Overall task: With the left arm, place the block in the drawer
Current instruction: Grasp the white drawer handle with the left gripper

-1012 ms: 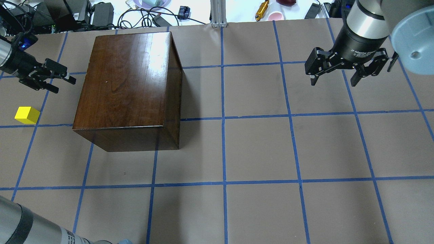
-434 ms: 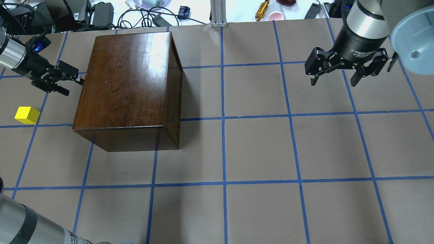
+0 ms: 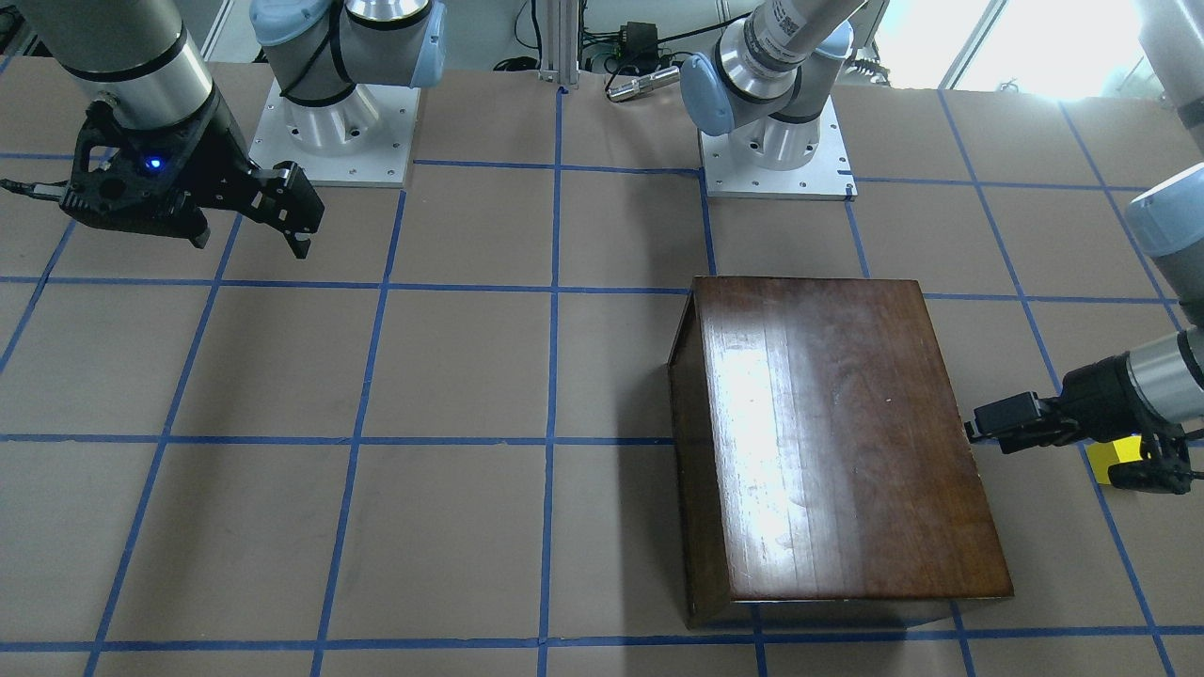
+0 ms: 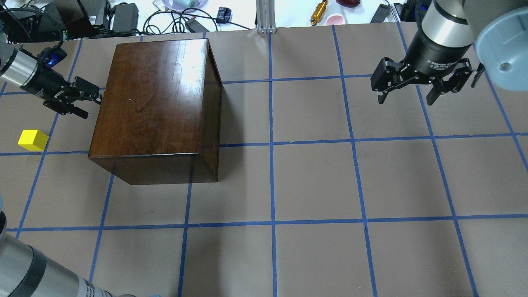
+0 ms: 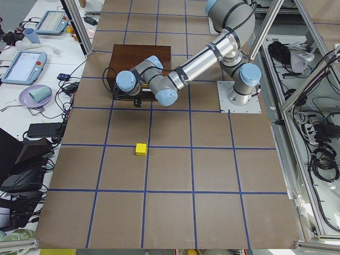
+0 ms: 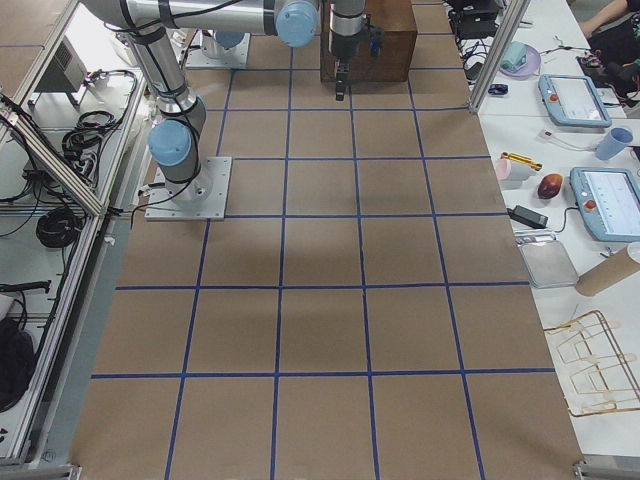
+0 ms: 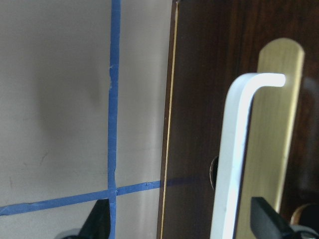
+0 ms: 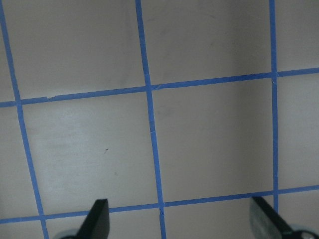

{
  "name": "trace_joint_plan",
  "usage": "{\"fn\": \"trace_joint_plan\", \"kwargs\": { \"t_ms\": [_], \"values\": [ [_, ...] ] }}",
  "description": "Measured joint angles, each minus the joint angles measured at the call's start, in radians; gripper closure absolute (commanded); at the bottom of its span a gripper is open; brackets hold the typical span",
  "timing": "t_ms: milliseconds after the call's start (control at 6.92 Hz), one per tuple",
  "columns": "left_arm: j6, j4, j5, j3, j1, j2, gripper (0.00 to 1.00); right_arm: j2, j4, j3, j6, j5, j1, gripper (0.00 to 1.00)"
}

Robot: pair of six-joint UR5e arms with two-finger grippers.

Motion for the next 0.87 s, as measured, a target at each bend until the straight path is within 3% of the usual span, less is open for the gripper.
{"fn": "trace_joint_plan", "kwargs": {
  "t_ms": [289, 867],
  "values": [
    [-0.001, 0.002, 0.0, 0.0, 0.0, -0.017, 0.17, 0.0, 0.0, 0.0, 0.0, 0.0, 0.0, 0.0],
    [0.007, 0.014, 0.004, 0.015, 0.003, -0.019, 0.17, 0.0, 0.0, 0.0, 0.0, 0.0, 0.0, 0.0]
  ]
}}
